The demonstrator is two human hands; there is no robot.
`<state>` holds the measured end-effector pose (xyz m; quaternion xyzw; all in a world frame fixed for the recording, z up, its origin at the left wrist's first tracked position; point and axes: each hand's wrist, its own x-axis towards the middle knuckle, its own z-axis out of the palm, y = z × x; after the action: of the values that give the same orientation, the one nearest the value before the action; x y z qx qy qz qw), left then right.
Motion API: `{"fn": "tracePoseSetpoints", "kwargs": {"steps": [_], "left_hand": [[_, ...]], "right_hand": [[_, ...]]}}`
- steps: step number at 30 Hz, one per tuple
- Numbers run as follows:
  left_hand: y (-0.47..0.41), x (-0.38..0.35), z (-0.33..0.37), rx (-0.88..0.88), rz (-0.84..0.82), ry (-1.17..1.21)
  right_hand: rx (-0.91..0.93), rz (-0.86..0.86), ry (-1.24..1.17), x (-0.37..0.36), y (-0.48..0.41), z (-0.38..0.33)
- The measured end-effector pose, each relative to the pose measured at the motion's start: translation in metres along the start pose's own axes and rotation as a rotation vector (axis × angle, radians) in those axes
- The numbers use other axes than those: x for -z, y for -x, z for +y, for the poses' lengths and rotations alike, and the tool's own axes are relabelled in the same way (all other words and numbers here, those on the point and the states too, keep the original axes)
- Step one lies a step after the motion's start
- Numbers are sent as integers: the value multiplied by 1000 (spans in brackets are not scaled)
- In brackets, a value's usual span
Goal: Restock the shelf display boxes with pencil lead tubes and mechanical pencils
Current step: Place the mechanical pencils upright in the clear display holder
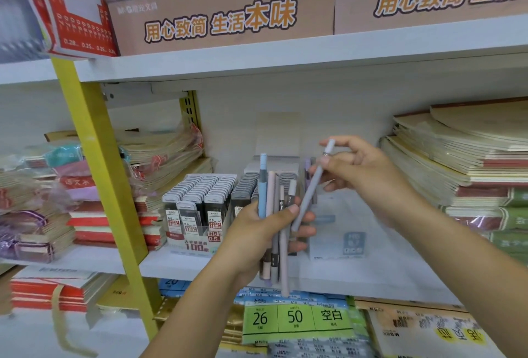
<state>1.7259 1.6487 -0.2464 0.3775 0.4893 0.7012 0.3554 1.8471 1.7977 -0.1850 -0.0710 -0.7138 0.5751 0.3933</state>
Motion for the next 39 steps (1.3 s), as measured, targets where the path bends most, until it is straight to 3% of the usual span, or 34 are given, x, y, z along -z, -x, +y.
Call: {"fn": "tracePoseSetpoints", "kwargs": {"steps": [3, 5, 8, 12, 26, 34, 37, 39], "left_hand": [[0, 6, -1, -5, 46, -58], [0, 8, -2, -15, 66, -65], [0, 10, -2, -28, 72, -72], [-1, 12, -4, -34, 71, -95], [-7, 17, -5, -22, 112, -64], [-7, 13, -3, -34, 128, 27], [-5, 11, -2, -31, 107, 31], [-5, 9, -1, -25, 104, 19]], "right_hand": [[121, 184, -17, 18, -12, -5], [186, 230, 182, 30, -24, -4], [138, 90, 644, 36, -40, 9], [151, -49, 880, 31, -49, 32], [166, -17, 998, 21, -50, 49], [202, 2, 1221, 14, -52, 46], [342, 119, 1076, 8, -33, 33], [293, 98, 836, 0, -14, 25]]}}
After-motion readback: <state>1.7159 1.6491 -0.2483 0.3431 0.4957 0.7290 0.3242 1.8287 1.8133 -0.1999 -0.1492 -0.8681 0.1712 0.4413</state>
